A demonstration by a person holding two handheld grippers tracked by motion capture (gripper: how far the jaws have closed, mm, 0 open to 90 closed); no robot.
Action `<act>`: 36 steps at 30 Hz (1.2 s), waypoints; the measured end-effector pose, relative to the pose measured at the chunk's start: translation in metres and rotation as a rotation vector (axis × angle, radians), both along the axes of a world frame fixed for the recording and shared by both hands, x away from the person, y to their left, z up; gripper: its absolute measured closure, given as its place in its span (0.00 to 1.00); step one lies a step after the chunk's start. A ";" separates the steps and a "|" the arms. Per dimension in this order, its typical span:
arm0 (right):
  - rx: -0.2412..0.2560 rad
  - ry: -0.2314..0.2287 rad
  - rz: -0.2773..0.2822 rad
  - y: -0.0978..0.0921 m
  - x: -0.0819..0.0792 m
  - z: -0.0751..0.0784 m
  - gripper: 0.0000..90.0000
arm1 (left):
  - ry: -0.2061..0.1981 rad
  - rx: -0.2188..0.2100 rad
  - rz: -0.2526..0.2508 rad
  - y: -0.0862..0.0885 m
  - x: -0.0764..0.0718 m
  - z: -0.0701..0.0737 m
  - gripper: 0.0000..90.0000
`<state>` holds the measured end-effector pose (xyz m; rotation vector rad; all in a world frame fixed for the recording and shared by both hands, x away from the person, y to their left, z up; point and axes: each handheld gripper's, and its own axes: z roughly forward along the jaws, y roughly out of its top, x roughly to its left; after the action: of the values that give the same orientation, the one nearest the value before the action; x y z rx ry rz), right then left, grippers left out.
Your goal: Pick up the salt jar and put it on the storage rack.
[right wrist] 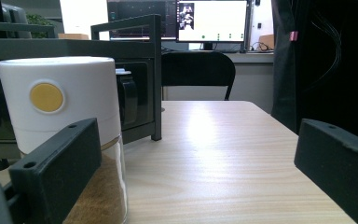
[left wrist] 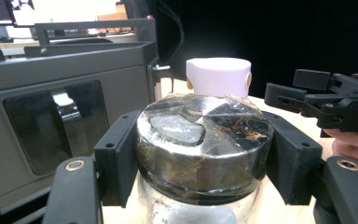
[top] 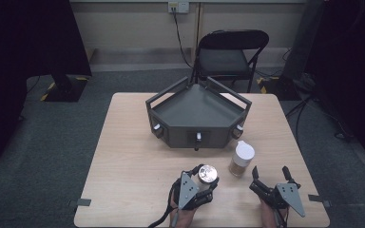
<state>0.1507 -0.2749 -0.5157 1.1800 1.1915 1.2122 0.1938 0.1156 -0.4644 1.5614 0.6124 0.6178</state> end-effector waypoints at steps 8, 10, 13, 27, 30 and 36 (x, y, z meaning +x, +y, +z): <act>0.000 0.000 0.000 0.000 0.000 0.000 0.00 | -0.019 -0.013 -0.041 0.010 0.006 0.005 0.39; 0.000 0.000 0.000 0.000 0.000 0.000 0.00 | -0.026 -0.014 -0.050 0.011 0.008 0.007 0.39; 0.000 0.000 0.000 0.000 0.000 0.000 0.00 | -0.036 -0.011 -0.059 0.013 0.010 0.009 0.39; 0.000 0.000 0.000 0.000 0.000 0.000 0.00 | -0.038 -0.065 -0.097 0.030 0.031 0.029 0.39; 0.000 0.000 0.000 0.000 0.000 0.000 0.00 | -0.038 -0.073 -0.099 0.034 0.038 0.035 0.39; 0.000 -0.001 0.000 0.000 0.000 0.000 0.00 | -0.032 -0.092 -0.097 0.040 0.053 0.052 0.39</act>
<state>0.1507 -0.2749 -0.5157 1.1795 1.1912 1.2125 0.2466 0.1559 -0.4121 1.4831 0.5308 0.5339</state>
